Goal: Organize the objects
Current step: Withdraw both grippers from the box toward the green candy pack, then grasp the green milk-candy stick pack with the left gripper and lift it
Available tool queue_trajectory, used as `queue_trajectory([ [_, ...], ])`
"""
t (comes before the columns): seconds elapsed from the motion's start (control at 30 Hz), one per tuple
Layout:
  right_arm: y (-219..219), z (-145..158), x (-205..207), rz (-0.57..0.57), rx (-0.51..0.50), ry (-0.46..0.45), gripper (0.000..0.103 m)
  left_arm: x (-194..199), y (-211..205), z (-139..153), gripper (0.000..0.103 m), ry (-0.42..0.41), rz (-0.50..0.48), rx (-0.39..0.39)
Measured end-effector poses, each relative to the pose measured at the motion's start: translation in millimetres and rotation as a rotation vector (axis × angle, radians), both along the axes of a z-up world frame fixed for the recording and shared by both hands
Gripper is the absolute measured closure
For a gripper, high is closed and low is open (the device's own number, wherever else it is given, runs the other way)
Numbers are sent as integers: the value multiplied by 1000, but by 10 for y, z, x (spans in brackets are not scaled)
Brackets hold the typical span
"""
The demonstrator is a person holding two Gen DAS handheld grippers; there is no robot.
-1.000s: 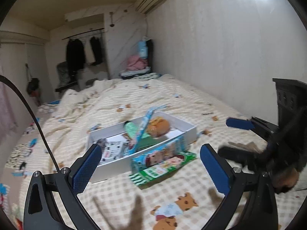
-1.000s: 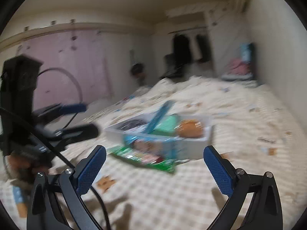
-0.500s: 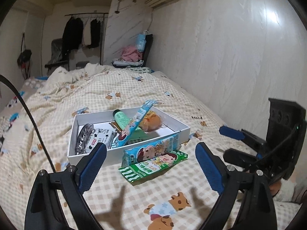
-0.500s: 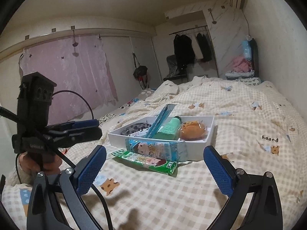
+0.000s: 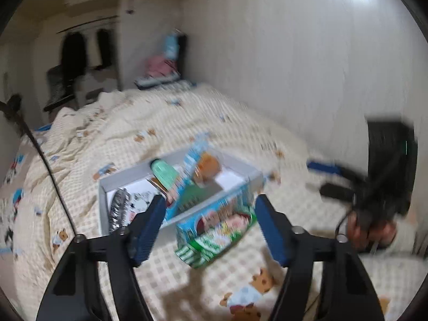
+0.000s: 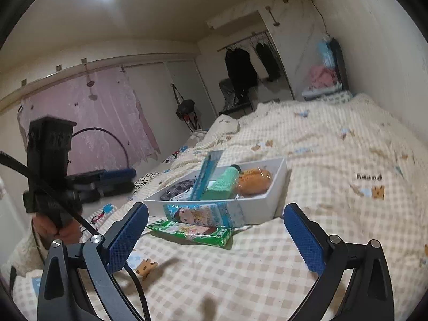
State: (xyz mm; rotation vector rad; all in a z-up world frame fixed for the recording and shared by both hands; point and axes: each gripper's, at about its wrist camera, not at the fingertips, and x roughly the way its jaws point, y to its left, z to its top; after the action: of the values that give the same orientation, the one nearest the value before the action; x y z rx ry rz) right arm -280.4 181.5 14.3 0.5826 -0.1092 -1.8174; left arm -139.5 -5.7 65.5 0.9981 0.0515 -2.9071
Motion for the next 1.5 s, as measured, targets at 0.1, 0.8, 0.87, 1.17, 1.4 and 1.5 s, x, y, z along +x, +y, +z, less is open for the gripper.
queue_trajectory([
  [0.1, 8, -10, -22, 2, 3, -16, 1, -120, 216, -205, 33, -45, -103, -19],
  [0.8, 3, -49, -84, -6, 18, -49, 1, -389, 786, -912, 34, -207, -51, -596],
  [0.87, 5, -57, -96, -5, 18, -57, 1, -396, 721, -903, 69, -222, -51, -549],
  [1.17, 26, -53, -119, -8, 13, -71, 1, -317, 569, -599, 89, -221, -91, -363],
  [1.4, 18, -62, -137, -8, 16, -81, 1, 14, 468, -119, 96, -185, -2, -266],
  [1.5, 18, -66, -140, -6, 17, -85, 1, 156, 450, -69, 96, -198, 11, -255],
])
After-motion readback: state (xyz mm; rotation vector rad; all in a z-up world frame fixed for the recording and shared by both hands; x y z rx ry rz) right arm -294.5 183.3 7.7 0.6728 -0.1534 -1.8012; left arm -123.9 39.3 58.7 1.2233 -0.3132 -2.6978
